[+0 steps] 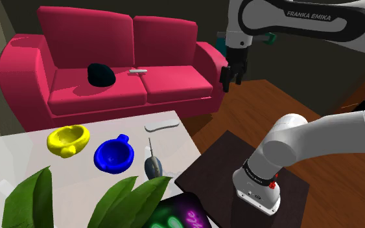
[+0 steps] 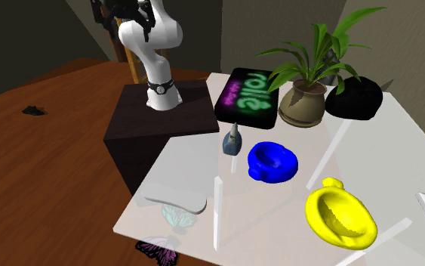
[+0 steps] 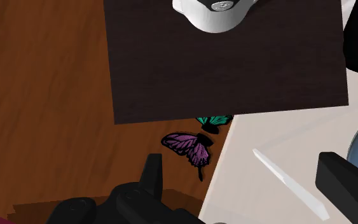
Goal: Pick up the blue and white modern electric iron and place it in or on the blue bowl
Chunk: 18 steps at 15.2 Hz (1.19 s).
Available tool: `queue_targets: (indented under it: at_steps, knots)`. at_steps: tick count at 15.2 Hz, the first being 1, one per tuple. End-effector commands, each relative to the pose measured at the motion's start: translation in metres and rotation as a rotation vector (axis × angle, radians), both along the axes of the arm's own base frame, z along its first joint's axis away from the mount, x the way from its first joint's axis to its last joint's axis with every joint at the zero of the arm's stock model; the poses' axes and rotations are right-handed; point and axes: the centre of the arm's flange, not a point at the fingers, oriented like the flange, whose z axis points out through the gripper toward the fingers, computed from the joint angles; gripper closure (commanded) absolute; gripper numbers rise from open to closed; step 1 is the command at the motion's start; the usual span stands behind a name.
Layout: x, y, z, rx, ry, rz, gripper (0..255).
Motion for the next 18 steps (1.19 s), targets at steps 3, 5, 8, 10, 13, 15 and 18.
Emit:
queue_targets:
  at_steps: [3, 5, 8, 10, 13, 15, 18]
  knots:
    - [0.004, 0.021, -0.016, -0.007, -0.006, -0.003, 0]
    - [0.009, 0.042, -0.033, -0.014, -0.011, -0.005, 0]
    - [0.016, 0.073, -0.058, -0.025, -0.020, -0.009, 0]
    - [0.021, 0.093, -0.075, -0.033, -0.026, -0.012, 0]
    - [0.029, 0.123, -0.100, -0.043, -0.034, -0.016, 0]
    - [0.035, 0.143, -0.117, -0.051, -0.040, -0.018, 0]
    - [0.043, 0.173, -0.143, -0.061, -0.048, -0.022, 0]
